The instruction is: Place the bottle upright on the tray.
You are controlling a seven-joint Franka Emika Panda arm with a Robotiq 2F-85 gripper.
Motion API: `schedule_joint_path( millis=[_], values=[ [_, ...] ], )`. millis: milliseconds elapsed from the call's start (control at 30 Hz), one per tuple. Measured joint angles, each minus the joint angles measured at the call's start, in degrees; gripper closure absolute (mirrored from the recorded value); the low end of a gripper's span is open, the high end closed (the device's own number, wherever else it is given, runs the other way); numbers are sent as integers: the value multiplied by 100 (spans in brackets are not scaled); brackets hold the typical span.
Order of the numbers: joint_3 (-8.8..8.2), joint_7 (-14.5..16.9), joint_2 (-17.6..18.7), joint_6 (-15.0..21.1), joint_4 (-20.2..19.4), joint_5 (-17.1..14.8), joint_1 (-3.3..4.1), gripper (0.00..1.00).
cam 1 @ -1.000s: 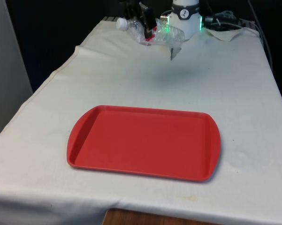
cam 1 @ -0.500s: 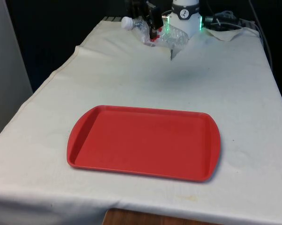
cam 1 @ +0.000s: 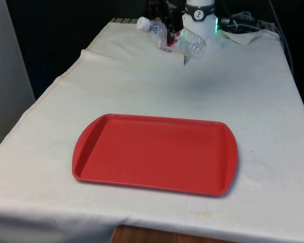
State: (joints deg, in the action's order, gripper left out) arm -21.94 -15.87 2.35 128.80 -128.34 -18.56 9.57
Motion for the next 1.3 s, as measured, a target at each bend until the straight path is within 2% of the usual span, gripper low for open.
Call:
schedule_joint_path(
  millis=[233,467,967,1300],
  values=[
    [143,-29,23,195,6,34,0,100],
    [321,-86,361,327,344,34,0,100],
    [458,-80,865,401,911,6,0,100],
    [544,103,963,699,997,-17,0,100]
  ],
)
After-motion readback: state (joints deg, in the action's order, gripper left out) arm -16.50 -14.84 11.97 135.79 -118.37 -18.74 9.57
